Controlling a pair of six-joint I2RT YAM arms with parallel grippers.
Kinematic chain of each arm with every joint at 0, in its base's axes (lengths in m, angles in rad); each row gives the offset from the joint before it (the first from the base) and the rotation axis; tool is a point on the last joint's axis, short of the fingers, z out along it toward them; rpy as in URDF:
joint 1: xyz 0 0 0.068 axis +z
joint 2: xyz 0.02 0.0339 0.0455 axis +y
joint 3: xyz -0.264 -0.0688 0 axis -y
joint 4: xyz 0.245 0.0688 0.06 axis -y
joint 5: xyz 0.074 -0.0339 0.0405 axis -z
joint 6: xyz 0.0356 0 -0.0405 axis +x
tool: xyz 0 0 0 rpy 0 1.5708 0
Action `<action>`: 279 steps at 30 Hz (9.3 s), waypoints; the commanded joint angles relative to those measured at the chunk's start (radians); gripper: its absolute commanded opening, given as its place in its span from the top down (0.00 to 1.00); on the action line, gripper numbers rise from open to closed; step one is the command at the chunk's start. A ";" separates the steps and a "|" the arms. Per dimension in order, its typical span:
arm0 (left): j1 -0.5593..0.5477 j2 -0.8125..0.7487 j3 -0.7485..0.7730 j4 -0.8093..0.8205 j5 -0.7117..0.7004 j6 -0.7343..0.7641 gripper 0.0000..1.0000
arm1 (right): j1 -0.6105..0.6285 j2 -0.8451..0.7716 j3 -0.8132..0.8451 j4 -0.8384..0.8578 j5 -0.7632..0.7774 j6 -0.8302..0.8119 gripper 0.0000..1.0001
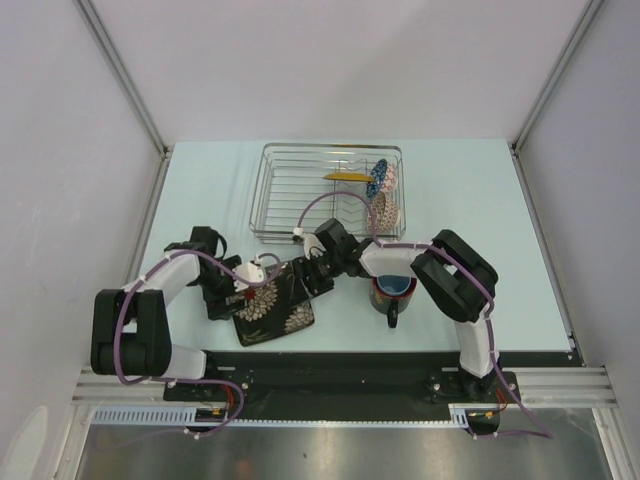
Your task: Load the mixed dishes into the dish rack
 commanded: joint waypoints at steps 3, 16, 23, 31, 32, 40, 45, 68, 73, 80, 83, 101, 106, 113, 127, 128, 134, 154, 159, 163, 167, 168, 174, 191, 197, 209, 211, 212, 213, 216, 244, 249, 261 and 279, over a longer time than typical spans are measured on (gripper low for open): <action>-0.090 0.026 -0.018 0.071 0.158 -0.108 0.00 | 0.013 0.019 0.090 0.026 0.005 0.003 0.37; -0.162 -0.001 0.035 0.053 0.219 -0.207 0.00 | 0.023 -0.100 0.155 -0.063 0.062 -0.012 0.61; -0.163 -0.018 0.012 0.064 0.205 -0.213 0.00 | 0.031 -0.117 0.159 -0.092 0.102 -0.023 1.00; -0.013 -0.072 0.193 -0.071 0.366 -0.210 0.00 | 0.011 -0.173 0.159 -0.132 0.114 -0.041 1.00; 0.015 -0.061 0.247 -0.155 0.414 -0.210 0.00 | -0.002 -0.185 0.159 -0.135 0.116 -0.052 1.00; 0.295 0.111 0.657 -0.505 0.817 -0.165 0.00 | -0.049 -0.314 0.271 -0.359 0.343 -0.244 1.00; 0.292 0.076 0.576 -0.191 0.857 -0.491 0.00 | -0.098 -0.405 0.446 -0.459 0.441 -0.317 1.00; 0.039 0.338 0.577 0.716 0.155 -1.115 0.00 | -0.328 -0.434 0.701 -0.422 0.613 -0.434 1.00; -0.012 0.402 0.609 0.668 0.123 -1.101 0.00 | -0.335 -0.385 0.776 -0.447 0.654 -0.514 1.00; -0.052 0.453 0.606 0.570 0.161 -1.066 0.00 | -0.270 -0.389 0.672 -0.276 0.812 -0.835 1.00; -0.055 0.450 0.600 0.538 0.184 -1.055 0.00 | -0.211 -0.413 0.554 -0.148 0.927 -1.051 1.00; -0.083 0.332 0.445 0.371 0.313 -0.899 0.00 | -0.168 -0.451 0.386 -0.092 0.917 -1.434 1.00; -0.087 0.286 0.404 0.358 0.310 -0.868 0.00 | -0.168 -0.469 0.371 -0.102 0.909 -1.444 1.00; -0.092 0.231 0.364 0.315 0.339 -0.810 0.00 | -0.162 -0.486 0.357 -0.126 0.891 -1.414 1.00; -0.092 0.212 0.351 0.280 0.324 -0.742 0.00 | -0.089 -0.529 0.265 -0.256 0.834 -1.402 1.00; -0.092 0.212 0.356 0.280 0.322 -0.742 0.00 | -0.084 -0.520 0.258 -0.259 0.837 -1.417 1.00; -0.092 0.212 0.367 0.279 0.310 -0.742 0.00 | -0.064 -0.474 0.255 -0.237 0.887 -1.499 1.00; -0.061 0.238 0.385 0.280 0.290 -0.736 0.00 | -0.023 -0.319 0.209 -0.209 1.015 -1.636 1.00; -0.049 0.250 0.385 0.285 0.296 -0.737 0.00 | -0.018 -0.314 0.161 -0.134 1.045 -1.654 1.00; -0.043 0.249 0.379 0.292 0.296 -0.736 0.00 | -0.016 -0.322 0.138 -0.124 1.049 -1.635 0.98; -0.038 0.253 0.381 0.294 0.299 -0.739 0.00 | -0.013 -0.330 0.129 -0.146 1.056 -1.586 0.88; -0.038 0.253 0.382 0.292 0.299 -0.739 0.00 | -0.012 -0.334 0.126 -0.157 1.056 -1.573 0.86; -0.037 0.256 0.393 0.294 0.299 -0.744 0.00 | 0.003 -0.374 0.110 -0.223 1.053 -1.458 0.43; -0.037 0.246 0.436 0.269 0.299 -0.748 0.00 | 0.051 -0.673 0.086 -0.387 1.095 -1.110 0.00; -0.037 0.247 0.469 0.259 0.308 -0.754 0.00 | 0.013 -0.819 0.086 -0.538 1.069 -0.699 0.00; -0.037 0.223 0.489 0.237 0.313 -0.777 0.00 | -0.107 -0.756 -0.043 -0.711 0.886 -0.177 0.00; -0.037 0.209 0.500 0.227 0.322 -0.777 0.00 | -0.115 -0.771 -0.067 -0.697 0.877 -0.150 0.05; -0.037 0.206 0.503 0.222 0.322 -0.777 0.00 | -0.119 -0.776 -0.083 -0.694 0.881 -0.141 0.10; -0.037 0.201 0.503 0.220 0.324 -0.779 0.00 | -0.131 -0.781 -0.091 -0.692 0.880 -0.135 0.15; -0.037 0.197 0.505 0.219 0.320 -0.777 0.00 | -0.145 -0.793 -0.121 -0.688 0.871 -0.106 0.31; -0.037 0.204 0.470 0.233 0.327 -0.782 0.00 | -0.200 -0.922 -0.224 -0.649 0.866 -0.066 0.45; -0.037 0.201 0.468 0.236 0.330 -0.785 0.00 | -0.204 -0.891 -0.229 -0.652 0.874 -0.083 0.47; -0.037 0.191 0.453 0.239 0.330 -0.776 0.00 | -0.224 -0.865 -0.270 -0.622 0.855 -0.091 0.50; -0.037 0.186 0.451 0.240 0.330 -0.776 0.00 | -0.239 -0.831 -0.296 -0.595 0.771 -0.094 0.66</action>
